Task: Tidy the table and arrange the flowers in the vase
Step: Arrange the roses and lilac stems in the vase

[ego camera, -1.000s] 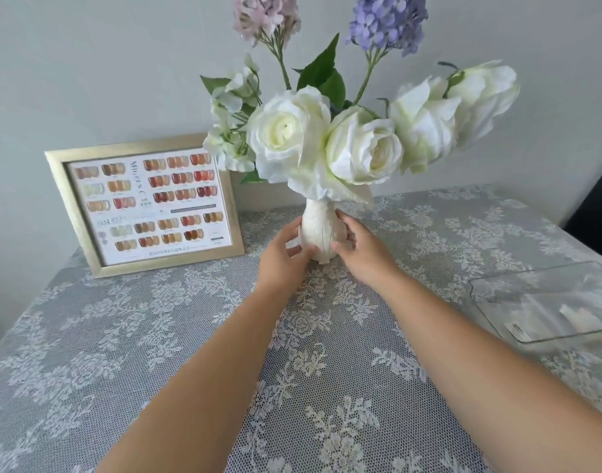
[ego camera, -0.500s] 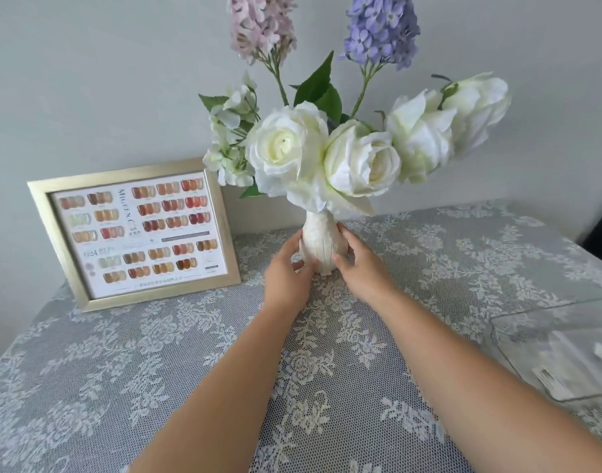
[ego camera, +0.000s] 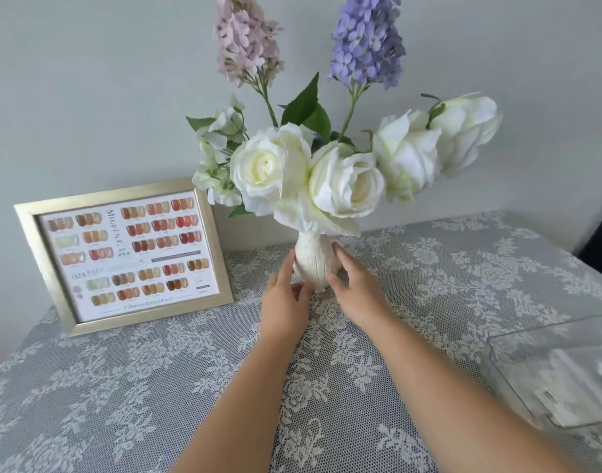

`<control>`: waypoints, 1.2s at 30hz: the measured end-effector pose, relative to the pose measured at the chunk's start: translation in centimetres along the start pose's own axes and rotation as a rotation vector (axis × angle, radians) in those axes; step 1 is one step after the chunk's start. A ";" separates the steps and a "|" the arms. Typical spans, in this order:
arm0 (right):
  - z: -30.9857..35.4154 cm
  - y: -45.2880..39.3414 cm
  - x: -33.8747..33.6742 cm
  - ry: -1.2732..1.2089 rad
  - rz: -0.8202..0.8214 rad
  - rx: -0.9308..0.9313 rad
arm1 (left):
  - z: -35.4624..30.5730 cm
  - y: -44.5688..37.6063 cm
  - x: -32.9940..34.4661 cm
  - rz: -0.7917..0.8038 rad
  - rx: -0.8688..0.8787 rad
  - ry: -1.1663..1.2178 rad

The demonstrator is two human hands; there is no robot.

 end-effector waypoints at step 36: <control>18.7 10.3 -15.3 0.054 -0.537 -0.655 | -20.4 0.4 -14.4 -0.266 0.668 -0.428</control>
Point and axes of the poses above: each hand's wrist, its own y-axis away from the middle knuckle, its own x-axis out of the palm, z = x × y, the point moved 10 cm from there along -y, towards the middle knuckle, and after that the axes turned 7 degrees about x, right-handed, at the moved point
